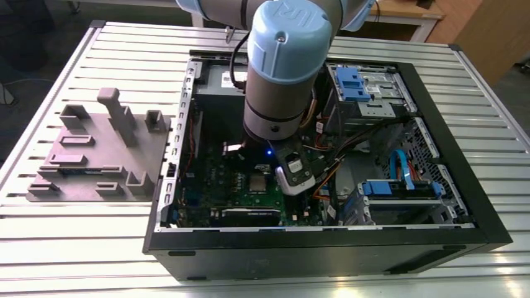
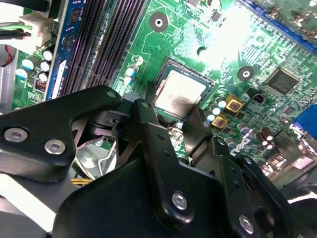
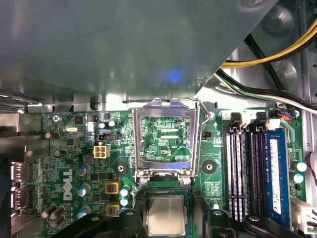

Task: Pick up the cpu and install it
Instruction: 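Place the cpu into insertion slot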

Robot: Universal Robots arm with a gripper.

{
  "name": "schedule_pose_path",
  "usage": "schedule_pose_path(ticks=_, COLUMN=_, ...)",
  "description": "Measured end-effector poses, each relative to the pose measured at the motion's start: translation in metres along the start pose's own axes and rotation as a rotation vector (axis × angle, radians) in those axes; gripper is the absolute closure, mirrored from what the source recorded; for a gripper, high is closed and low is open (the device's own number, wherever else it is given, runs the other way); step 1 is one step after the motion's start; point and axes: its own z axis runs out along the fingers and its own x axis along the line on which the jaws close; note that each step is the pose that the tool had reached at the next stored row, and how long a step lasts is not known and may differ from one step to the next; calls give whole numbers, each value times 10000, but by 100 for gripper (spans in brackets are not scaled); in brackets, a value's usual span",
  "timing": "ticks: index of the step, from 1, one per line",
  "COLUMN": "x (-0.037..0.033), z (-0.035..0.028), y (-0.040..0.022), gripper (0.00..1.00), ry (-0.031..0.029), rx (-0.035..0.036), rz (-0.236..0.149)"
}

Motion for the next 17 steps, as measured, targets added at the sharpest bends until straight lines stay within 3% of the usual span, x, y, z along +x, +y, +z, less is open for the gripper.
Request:
schedule_pose_path(ticks=9, x=2, z=-132, y=9, gripper=51, ry=52, rx=0, rz=3)
schedule_pose_path(ticks=14, x=2, z=-136, y=10, gripper=53, ry=59, rx=-1, rz=3)
schedule_pose_path(ticks=17, x=3, z=-147, y=9, gripper=66, ry=64, rx=5, rz=4)
